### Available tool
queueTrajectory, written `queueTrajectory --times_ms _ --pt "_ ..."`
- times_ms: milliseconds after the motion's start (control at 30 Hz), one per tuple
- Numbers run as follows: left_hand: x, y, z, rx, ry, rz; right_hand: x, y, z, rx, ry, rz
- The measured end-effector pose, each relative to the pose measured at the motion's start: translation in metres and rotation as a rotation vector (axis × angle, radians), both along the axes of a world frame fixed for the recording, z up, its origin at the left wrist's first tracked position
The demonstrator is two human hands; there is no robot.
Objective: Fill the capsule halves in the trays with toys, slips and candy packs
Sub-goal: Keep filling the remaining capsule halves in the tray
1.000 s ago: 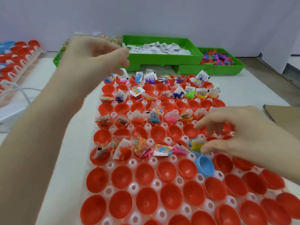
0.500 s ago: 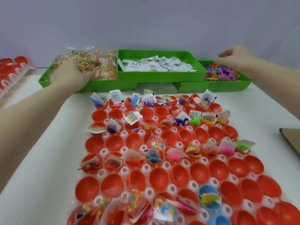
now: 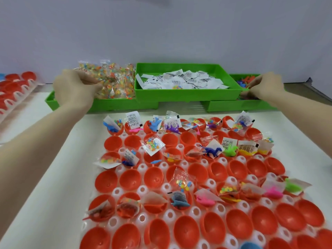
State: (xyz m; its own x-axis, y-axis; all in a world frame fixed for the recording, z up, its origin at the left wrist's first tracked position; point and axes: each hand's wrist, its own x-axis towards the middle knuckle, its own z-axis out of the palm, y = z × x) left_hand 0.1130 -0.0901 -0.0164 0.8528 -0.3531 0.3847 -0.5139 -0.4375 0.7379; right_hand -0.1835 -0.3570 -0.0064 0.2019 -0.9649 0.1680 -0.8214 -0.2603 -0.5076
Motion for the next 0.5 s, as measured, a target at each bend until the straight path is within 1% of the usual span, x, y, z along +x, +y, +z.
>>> queueTrajectory --times_ms 100,167,200,267,367,400,500 --pt "-0.007 -0.005 0.004 -0.057 -0.068 0.061 -0.003 0.000 0.000 -0.084 -0.033 -0.063" --pt "-0.013 -0.005 0.009 -0.168 -0.092 0.088 -0.007 -0.001 0.001 -0.125 -0.019 -0.085" --pt "-0.018 -0.005 0.012 -0.234 -0.068 0.081 -0.008 -0.001 0.001 -0.134 -0.015 -0.096" --pt "-0.028 -0.002 0.020 -0.384 0.058 0.023 -0.011 0.000 0.001 -0.147 -0.031 -0.086" --pt "-0.051 0.009 0.036 -0.607 0.338 -0.167 -0.015 0.005 0.001 -0.152 -0.046 -0.036" --pt "-0.057 0.014 0.040 -0.631 0.394 -0.231 -0.015 0.006 0.001 -0.153 -0.039 -0.038" --pt "-0.070 0.027 0.048 -0.621 0.473 -0.352 -0.015 0.006 0.001 -0.185 -0.058 -0.104"
